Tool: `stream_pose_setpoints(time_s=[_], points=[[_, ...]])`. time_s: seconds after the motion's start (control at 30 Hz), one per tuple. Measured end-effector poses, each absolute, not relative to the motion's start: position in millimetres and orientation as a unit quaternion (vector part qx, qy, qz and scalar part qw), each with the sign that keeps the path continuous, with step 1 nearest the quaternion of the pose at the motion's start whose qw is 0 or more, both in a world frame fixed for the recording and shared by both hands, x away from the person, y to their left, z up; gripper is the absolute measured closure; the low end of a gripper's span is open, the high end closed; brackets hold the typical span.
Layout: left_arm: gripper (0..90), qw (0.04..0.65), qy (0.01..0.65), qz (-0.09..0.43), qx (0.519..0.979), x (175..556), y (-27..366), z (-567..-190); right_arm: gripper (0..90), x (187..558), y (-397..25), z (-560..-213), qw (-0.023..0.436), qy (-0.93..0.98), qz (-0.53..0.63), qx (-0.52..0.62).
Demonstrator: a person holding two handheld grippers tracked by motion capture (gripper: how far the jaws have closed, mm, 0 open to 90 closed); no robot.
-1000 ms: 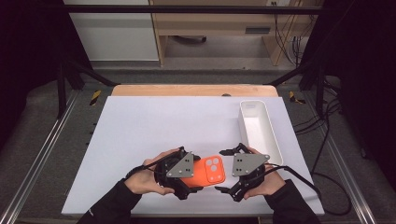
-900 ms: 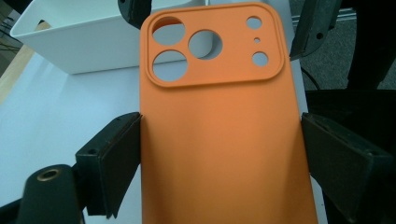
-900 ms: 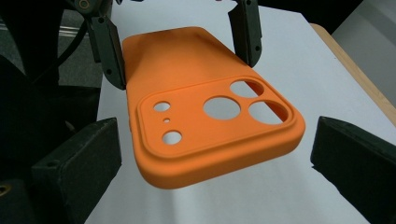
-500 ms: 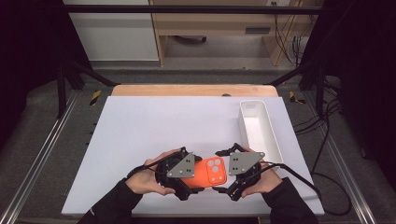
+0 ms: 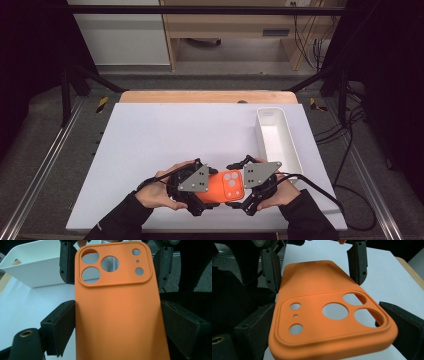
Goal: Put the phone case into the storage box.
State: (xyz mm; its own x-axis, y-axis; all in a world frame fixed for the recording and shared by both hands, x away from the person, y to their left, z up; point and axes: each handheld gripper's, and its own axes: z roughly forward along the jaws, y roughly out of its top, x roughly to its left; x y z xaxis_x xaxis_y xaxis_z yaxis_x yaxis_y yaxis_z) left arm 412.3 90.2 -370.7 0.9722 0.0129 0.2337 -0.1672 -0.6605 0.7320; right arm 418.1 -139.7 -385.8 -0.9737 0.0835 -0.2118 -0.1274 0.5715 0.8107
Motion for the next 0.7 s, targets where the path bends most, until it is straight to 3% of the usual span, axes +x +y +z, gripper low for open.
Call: stream_pose_setpoints(time_s=[0.7], points=[[14.5,0.402,-0.050,0.106,0.908,411.1,89.9,-374.6,9.5,418.7,-138.1,-389.1,0.092,0.872,0.480,-0.031]])
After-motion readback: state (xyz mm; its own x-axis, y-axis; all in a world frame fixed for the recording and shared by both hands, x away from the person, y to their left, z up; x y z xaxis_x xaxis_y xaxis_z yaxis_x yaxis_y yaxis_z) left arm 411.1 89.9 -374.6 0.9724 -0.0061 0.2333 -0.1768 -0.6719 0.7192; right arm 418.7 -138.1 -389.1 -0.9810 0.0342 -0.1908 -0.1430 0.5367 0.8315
